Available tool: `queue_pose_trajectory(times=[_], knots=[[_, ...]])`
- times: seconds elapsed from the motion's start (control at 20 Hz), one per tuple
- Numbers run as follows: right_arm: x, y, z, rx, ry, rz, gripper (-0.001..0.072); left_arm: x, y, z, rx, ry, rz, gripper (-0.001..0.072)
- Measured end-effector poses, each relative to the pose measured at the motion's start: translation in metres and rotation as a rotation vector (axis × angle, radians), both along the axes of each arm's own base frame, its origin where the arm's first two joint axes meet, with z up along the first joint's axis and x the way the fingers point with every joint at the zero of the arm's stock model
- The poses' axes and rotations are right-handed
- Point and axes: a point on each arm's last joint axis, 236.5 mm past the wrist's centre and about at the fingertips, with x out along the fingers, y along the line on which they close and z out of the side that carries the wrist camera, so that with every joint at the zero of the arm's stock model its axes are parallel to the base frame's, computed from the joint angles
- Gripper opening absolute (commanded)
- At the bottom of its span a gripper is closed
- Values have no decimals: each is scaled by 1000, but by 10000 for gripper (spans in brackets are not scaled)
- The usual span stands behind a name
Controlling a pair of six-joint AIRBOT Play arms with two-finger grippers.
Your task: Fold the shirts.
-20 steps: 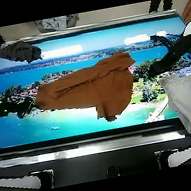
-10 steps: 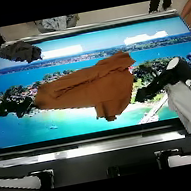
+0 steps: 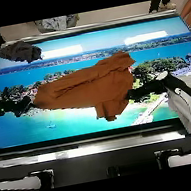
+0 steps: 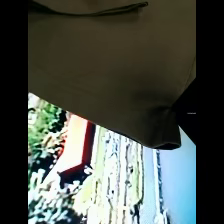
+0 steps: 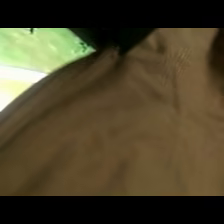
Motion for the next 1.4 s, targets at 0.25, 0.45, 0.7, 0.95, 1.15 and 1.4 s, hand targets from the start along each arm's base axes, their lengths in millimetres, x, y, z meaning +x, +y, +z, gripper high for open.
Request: queue_pose_trajectory(times=[0.25, 0.45, 0.7, 0.95, 1.15, 1.4], knots=[[39, -2, 50, -26, -174, 58, 42, 16, 5, 53, 49, -124, -24, 20], [98, -32, 216, -256, -638, 182, 42, 45, 15, 214, 195, -488, -32, 19], [39, -77, 540, -695, -1388, 39, 41, -37, -8, 499, 445, -1109, 37, 19], [-100, -98, 670, -937, -1687, -130, 41, -164, -41, 619, 544, -1431, 145, 19], [-141, -108, 683, -1003, -1696, -180, 41, -196, -52, 631, 557, -1470, 150, 20], [-106, -132, 622, -1033, -1419, -127, 41, -153, -42, 580, 543, -1275, 74, 20]])
